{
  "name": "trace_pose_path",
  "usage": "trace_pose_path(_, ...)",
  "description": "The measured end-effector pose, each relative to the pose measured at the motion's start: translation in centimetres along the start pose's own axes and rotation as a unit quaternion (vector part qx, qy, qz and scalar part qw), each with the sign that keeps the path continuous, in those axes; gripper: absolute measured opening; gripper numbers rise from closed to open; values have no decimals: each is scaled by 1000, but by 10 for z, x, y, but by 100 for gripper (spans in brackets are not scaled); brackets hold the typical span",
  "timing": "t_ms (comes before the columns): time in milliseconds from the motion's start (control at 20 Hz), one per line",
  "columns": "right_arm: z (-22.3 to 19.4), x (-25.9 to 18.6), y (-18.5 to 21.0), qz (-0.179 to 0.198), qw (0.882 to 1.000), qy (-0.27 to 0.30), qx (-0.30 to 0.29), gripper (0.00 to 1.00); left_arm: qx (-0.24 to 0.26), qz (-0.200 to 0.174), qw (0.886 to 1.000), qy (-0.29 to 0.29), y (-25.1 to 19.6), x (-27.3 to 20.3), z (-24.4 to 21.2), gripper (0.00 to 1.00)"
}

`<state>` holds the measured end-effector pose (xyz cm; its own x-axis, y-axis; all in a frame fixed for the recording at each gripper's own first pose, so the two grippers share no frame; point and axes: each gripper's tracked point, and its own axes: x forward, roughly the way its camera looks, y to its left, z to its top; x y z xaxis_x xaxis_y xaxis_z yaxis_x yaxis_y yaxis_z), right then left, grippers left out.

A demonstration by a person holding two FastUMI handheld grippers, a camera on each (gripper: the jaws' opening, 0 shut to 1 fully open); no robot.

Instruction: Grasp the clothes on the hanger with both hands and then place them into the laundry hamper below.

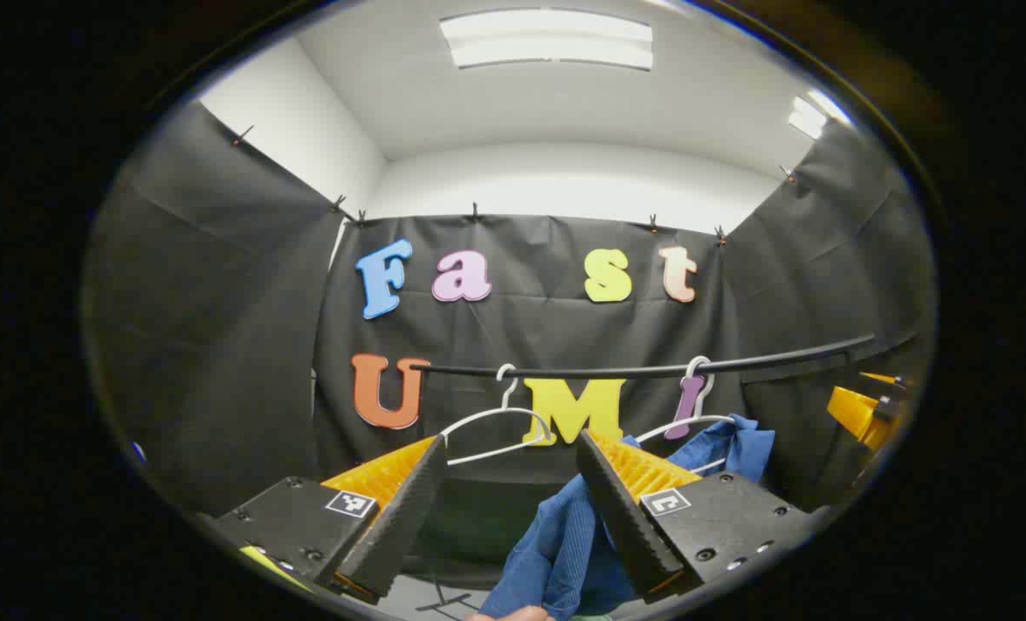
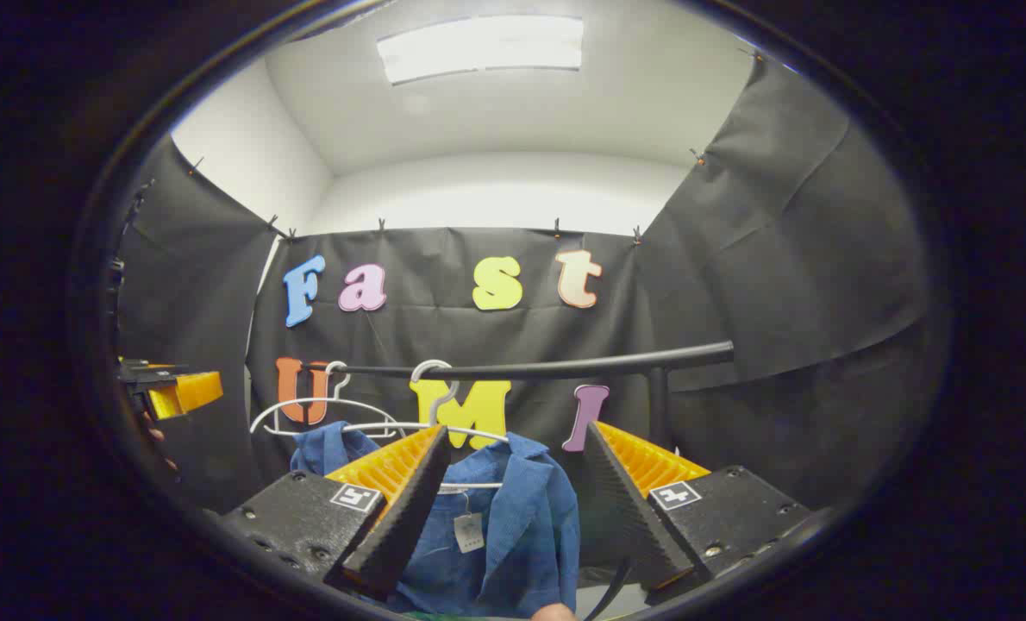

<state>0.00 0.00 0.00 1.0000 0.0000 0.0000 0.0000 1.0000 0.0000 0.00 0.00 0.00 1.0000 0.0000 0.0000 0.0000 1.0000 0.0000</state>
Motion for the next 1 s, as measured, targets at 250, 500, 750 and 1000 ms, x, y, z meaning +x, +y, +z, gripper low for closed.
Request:
trace_pose_path(250,-7,19,-6,-3,1000,11,-2,96,-11,-11,1000,15,-20,8,-2,100)
trace_pose_path(500,-16,37,-9,-3,1000,24,-15,98,-11,-18,999,49,-37,12,-16,100)
trace_pose_path(750,-14,49,-8,-6,1000,20,-16,98,-9,-7,999,52,-30,13,-11,100)
trace_pose_path(1000,-17,59,-5,-8,1000,24,-15,97,-10,-15,999,51,-39,13,-10,98)
